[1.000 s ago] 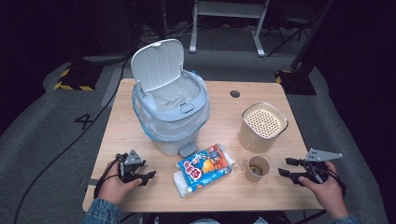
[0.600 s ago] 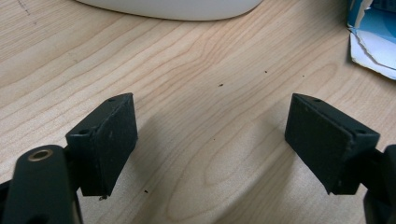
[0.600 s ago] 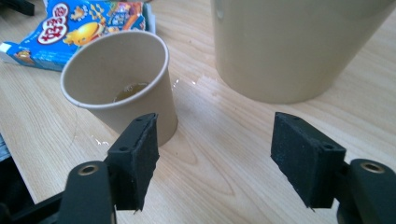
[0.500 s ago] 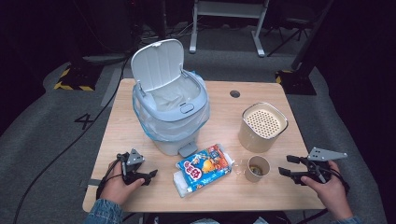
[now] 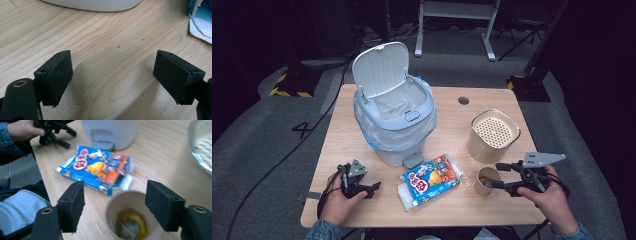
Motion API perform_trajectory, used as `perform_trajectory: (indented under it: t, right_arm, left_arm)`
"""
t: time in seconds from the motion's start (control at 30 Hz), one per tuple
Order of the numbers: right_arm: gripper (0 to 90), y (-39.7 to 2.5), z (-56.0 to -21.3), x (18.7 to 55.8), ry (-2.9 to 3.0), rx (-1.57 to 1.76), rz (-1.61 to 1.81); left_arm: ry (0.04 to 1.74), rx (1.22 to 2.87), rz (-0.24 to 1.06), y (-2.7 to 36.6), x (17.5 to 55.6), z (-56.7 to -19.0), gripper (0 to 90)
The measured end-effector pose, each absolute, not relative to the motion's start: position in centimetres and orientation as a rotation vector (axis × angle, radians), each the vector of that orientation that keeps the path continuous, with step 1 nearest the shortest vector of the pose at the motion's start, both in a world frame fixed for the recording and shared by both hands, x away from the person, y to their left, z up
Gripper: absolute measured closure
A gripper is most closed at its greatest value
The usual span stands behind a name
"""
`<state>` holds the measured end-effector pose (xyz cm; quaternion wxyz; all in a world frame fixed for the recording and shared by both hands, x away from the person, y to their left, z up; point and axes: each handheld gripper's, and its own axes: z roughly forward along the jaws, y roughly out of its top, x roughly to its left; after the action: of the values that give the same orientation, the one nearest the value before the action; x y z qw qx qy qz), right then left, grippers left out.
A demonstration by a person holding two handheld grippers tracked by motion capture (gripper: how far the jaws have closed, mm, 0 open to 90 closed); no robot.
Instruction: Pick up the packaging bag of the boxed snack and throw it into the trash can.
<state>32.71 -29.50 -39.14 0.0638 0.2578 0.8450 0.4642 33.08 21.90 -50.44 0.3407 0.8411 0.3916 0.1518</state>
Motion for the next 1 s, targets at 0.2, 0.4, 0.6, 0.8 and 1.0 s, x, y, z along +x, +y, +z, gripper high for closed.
perform_trajectory:
  t: [0.2,0.4,0.6,0.8,1.0]
  right_arm:
    - [30.6,-22.8,-39.7,32.4,2.654,0.624,1.269]
    - [27.6,-18.3,-41.3,32.5,2.716,0.508,1.176]
    - [27.0,-14.9,-43.8,33.0,2.771,0.414,1.086]
    - [25.5,-13.3,-45.8,33.7,2.824,0.36,0.974]
    - [24.3,-12.2,-47.5,33.8,2.826,0.263,0.873]
  left_arm:
    - [1.033,2.177,0.389,21.8,32.9,-50.5,16.2]
    - [1.033,2.178,0.389,21.9,33.0,-50.5,16.2]
    - [1.033,2.178,0.388,21.9,33.0,-50.5,16.1]
    - [1.034,2.179,0.388,21.9,33.0,-50.5,16.1]
    - [1.033,2.179,0.388,21.9,33.0,-50.5,16.1]
